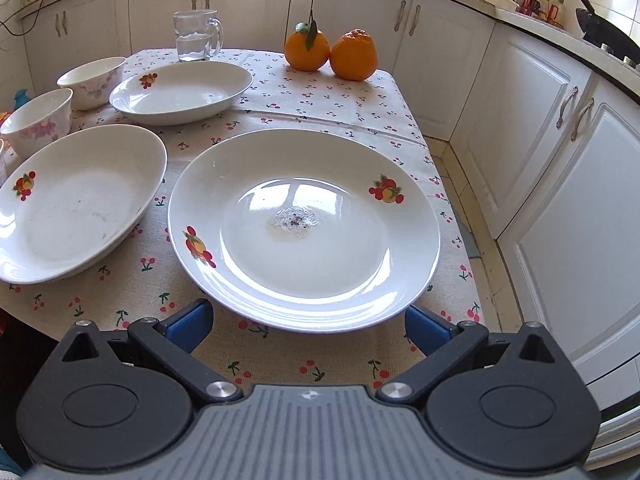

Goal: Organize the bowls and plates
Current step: 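Move the left tool to the rim of the white plate with a dark spot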

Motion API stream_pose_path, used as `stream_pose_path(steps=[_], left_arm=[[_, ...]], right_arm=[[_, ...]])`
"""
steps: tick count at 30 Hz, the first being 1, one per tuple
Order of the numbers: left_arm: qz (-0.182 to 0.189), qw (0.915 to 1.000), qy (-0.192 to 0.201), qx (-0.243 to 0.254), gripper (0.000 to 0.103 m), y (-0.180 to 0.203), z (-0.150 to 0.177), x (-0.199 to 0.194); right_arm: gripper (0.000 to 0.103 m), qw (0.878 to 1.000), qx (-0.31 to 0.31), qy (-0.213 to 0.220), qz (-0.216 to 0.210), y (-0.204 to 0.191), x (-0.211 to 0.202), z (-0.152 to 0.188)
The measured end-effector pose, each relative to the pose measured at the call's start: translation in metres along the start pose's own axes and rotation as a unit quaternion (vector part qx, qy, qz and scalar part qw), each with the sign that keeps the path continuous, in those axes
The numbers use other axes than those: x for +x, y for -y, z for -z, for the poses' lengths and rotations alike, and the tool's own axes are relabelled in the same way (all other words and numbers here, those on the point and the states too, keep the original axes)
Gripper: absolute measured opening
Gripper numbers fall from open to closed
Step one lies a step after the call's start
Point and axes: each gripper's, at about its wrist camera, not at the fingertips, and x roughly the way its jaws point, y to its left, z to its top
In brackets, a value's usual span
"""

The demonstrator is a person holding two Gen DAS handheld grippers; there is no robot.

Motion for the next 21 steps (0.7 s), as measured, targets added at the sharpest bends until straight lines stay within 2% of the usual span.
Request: stream_pose_path(steps=[6,12,17,21], left_arm=[[0.019,0.9997,-0.007,0.014,0.102,0.007,-0.011,0.008],[0.062,0.9964,-0.015,0.056,0.102,0.031,-0.031,0.025],[0.093,0.9904,-0.036,0.096,0.102,0.066,-0.045,0.048],[0.113,0.986,-0.069,0.101,0.102,0.088,-0.05,0.072]], right_arm=[[0.103,1.0,0.002,-0.005,-0.003,0.005,0.005,0.0],[0.103,1.0,0.009,0.009,-0.015,0.013,0.006,0.005],[0.103,0.999,0.013,0.024,-0.04,0.023,0.01,0.016],[0.103,0.997,0.016,0.035,-0.065,0.031,0.012,0.021]])
